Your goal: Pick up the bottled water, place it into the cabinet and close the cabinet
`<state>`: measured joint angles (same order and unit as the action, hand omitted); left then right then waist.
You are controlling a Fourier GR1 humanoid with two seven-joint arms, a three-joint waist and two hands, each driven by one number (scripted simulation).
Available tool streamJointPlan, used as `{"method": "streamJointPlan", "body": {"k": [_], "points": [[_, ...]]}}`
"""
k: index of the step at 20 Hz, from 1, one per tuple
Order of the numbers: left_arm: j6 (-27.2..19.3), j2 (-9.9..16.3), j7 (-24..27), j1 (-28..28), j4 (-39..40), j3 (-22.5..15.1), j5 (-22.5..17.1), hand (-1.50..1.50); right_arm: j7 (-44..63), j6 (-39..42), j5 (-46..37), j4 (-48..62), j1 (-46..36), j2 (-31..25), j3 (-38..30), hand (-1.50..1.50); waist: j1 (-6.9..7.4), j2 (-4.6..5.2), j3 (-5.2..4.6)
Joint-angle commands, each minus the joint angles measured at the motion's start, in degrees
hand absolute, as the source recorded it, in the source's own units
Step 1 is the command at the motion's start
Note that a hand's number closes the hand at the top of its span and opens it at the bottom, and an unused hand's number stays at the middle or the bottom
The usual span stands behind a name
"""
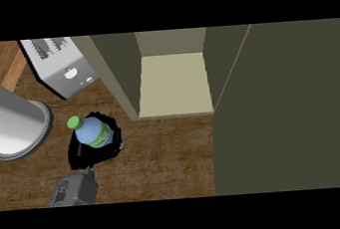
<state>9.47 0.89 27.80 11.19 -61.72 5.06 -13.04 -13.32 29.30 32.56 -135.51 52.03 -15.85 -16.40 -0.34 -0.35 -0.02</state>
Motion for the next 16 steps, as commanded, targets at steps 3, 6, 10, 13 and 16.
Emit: {"method": "streamJointPlan", "body": {"k": [3, 6, 10, 13, 16], "points": [[-12.3, -0.9, -5.9, 0.3, -9.0, -11.3, -2.5, 1.5, 4.9, -2.2, 8.8, -9.3, 1.2, -1.4, -1.8, -1.5, -0.04, 0.16, -0.03], [-19.2, -0.9, -9.9, 7.5, -8.9, -13.1, -3.8, 1.5, 4.4, -2.7, 6.9, -9.6, 0.7, -1.1, -1.6, -1.5, -0.63, 0.28, -0.05], [-28.2, -0.9, -8.7, 10.2, -8.2, -18.6, -4.1, 1.5, 5.1, -2.8, 8.1, -11.9, 2.0, -1.2, -1.4, -1.5, -1.07, 0.33, -0.09], [-32.8, -0.9, -9.5, 12.8, -5.7, -21.2, -3.3, 1.5, 5.4, -3.6, 6.9, -10.8, -0.1, -0.7, 0.1, -1.5, -0.92, 0.4, -0.07], [-39.4, -0.9, -12.6, 17.8, -3.0, -22.1, -3.3, 1.5, 2.8, -0.2, 9.6, -8.8, 3.3, -1.4, -3.9, -1.5, -1.72, 0.27, -0.05]]}}
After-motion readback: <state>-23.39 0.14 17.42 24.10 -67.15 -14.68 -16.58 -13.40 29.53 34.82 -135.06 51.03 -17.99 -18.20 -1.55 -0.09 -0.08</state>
